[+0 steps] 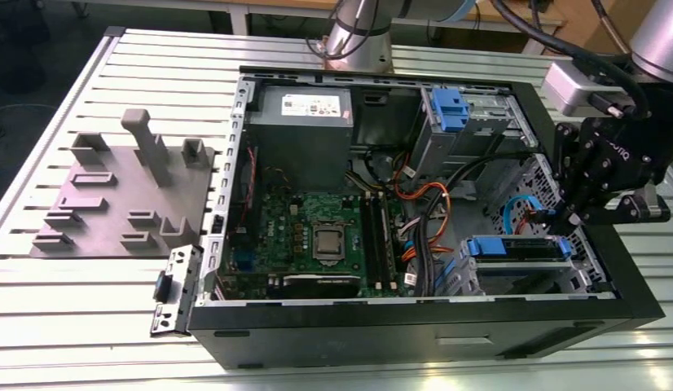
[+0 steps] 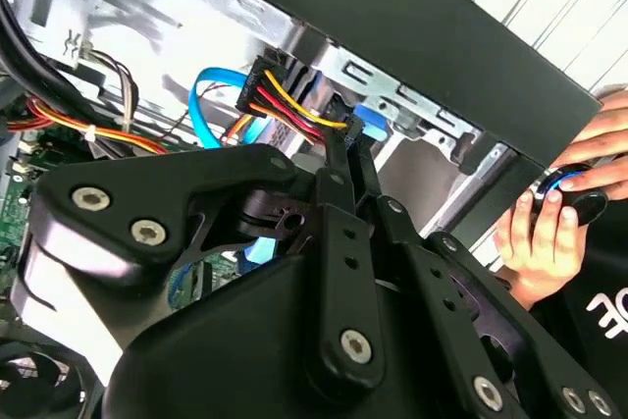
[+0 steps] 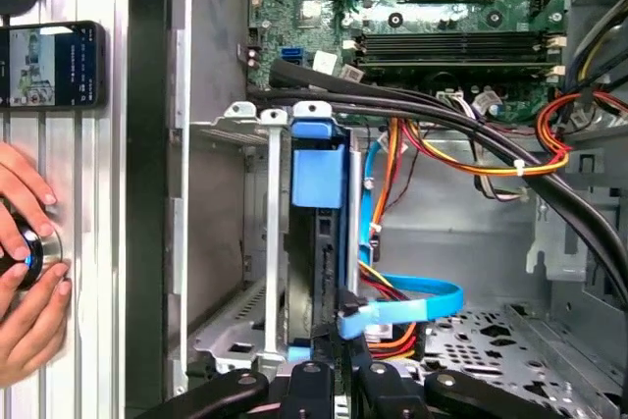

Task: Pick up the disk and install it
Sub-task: 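Insert the first disk wire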

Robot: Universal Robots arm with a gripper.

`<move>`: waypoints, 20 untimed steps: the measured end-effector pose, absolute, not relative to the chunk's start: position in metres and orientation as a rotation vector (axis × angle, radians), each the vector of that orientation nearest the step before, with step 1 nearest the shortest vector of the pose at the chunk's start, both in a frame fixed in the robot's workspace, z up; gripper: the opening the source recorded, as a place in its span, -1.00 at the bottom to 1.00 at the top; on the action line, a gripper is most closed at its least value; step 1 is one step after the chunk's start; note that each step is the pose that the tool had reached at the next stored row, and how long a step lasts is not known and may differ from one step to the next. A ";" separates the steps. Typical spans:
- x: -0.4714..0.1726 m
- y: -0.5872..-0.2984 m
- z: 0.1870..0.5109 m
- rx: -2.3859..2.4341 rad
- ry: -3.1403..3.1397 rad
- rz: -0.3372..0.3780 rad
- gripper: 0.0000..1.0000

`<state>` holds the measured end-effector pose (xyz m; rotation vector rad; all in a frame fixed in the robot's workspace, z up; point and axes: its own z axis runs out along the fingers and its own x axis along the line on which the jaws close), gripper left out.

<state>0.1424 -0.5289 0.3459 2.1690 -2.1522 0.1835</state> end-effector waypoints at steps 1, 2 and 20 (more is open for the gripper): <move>0.141 -0.530 0.346 2.170 -2.153 0.185 -0.67; 0.139 -0.531 0.346 2.172 -2.155 0.186 -0.67; 0.113 -0.536 0.337 2.216 -2.210 0.257 -0.67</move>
